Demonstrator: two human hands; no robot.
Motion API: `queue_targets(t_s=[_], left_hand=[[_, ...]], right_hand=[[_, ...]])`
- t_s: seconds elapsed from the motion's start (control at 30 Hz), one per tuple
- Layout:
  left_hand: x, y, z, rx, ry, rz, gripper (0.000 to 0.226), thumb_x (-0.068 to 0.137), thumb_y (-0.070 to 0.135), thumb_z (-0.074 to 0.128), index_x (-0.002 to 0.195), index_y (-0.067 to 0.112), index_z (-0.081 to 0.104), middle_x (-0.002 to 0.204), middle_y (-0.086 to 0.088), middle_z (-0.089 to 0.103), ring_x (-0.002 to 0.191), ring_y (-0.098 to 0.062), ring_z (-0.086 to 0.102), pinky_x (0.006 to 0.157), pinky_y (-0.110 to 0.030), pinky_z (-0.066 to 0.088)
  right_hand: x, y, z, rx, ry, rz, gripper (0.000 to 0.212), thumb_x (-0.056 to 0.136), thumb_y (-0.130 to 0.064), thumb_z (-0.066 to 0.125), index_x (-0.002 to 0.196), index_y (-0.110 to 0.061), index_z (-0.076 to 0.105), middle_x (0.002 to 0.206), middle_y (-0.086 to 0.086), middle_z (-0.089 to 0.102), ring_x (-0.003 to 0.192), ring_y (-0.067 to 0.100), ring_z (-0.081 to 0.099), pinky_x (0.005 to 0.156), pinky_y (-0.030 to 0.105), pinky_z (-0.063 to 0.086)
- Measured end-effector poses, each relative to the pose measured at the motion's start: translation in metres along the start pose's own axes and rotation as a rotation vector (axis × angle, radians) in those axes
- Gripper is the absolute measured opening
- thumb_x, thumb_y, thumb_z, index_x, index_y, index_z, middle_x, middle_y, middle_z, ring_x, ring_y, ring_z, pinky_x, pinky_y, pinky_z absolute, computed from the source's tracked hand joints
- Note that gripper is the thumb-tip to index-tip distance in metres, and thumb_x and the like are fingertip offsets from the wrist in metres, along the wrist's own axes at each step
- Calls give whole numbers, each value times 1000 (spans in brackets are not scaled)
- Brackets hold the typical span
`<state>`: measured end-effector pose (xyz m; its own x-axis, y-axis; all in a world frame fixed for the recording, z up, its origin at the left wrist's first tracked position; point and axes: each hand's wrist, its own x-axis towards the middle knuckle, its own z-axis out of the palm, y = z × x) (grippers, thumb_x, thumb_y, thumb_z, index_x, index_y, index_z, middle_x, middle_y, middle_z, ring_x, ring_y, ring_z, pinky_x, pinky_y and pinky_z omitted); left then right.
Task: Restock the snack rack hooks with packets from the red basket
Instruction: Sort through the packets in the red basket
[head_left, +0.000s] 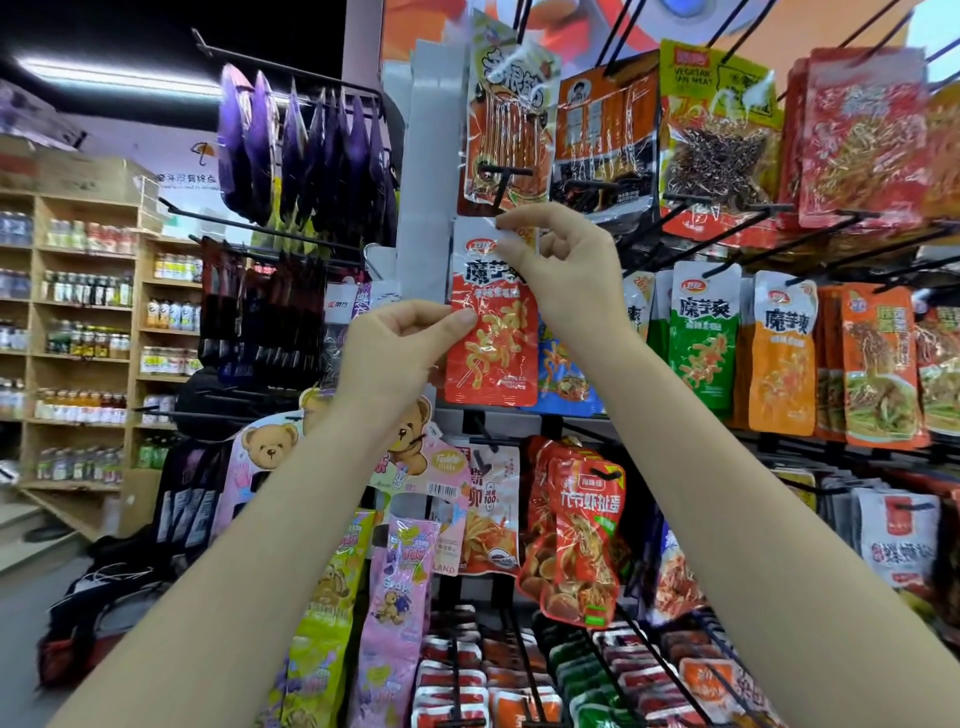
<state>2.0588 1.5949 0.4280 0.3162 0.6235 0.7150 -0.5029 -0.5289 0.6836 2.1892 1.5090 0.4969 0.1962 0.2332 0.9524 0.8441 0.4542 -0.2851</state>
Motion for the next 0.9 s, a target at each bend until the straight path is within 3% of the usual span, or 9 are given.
queue_targets(t_s=[0.13, 0.33, 0.43, 0.5, 0.57, 0.67, 0.73, 0.83, 0.9], left_hand=[[3, 7, 3, -9, -12, -7, 9, 88, 19, 77, 86, 12, 71, 69, 3, 74, 61, -11, 69, 51, -24, 54], [2, 5, 1, -4, -14, 2, 9, 89, 19, 76, 86, 12, 71, 69, 3, 74, 61, -10, 69, 50, -23, 54], [-2, 1, 1, -4, -20, 1, 9, 88, 19, 76, 85, 12, 71, 70, 2, 75, 61, -10, 69, 50, -22, 52], [-2, 1, 2, -7, -12, -15, 10, 88, 18, 76, 85, 12, 71, 70, 1, 74, 60, -10, 69, 48, -21, 50], [-1, 1, 3, 4, -4, -27, 9, 88, 17, 77, 85, 11, 70, 71, -1, 74, 59, -10, 69, 47, -20, 50], [-2, -1, 4, 25, 0, -34, 10, 88, 17, 77, 88, 9, 72, 71, 0, 74, 58, -9, 68, 50, -21, 52], [-3, -2, 3, 21, 9, -24, 12, 88, 17, 77, 91, 6, 72, 67, 3, 73, 57, -7, 67, 50, -21, 52], [-3, 0, 3, 4, 6, 6, 14, 88, 20, 76, 93, 7, 73, 69, 2, 74, 58, -8, 68, 51, -22, 52], [-2, 1, 4, 1, 2, 17, 11, 89, 20, 76, 90, 10, 72, 71, 2, 74, 61, -10, 69, 50, -21, 52]], right_hand=[[2, -1, 0, 24, 47, 19, 12, 92, -20, 71, 104, -20, 75, 55, -11, 35, 53, 4, 30, 54, 21, 33], [4, -4, -2, 21, -6, 51, 10, 93, -19, 70, 102, -21, 72, 52, -10, 32, 48, 6, 27, 51, 22, 29], [2, -2, -3, 8, -37, 76, 15, 93, -19, 70, 107, -21, 68, 46, -14, 41, 45, 5, 31, 47, 18, 31], [4, -2, -2, -5, -54, 101, 16, 93, -20, 70, 108, -22, 66, 56, -15, 56, 49, 9, 44, 49, 23, 40], [7, 1, 0, -25, -82, 144, 16, 93, -22, 71, 107, -25, 66, 69, 3, 62, 59, 22, 54, 55, 34, 48], [6, 7, 1, -76, -62, 137, 24, 94, -22, 69, 117, -20, 69, 62, -12, 45, 55, 4, 40, 54, 18, 35], [3, 7, 0, -64, -26, 66, 28, 95, -20, 67, 123, -23, 67, 61, -12, 41, 51, 3, 35, 50, 11, 31], [-1, 0, 0, -61, 18, -27, 26, 94, -18, 67, 118, -27, 65, 72, -7, 50, 60, 4, 43, 56, 10, 38], [2, 0, 2, -68, 33, -49, 21, 92, -16, 69, 111, -24, 67, 80, -15, 58, 70, 4, 50, 65, 9, 41]])
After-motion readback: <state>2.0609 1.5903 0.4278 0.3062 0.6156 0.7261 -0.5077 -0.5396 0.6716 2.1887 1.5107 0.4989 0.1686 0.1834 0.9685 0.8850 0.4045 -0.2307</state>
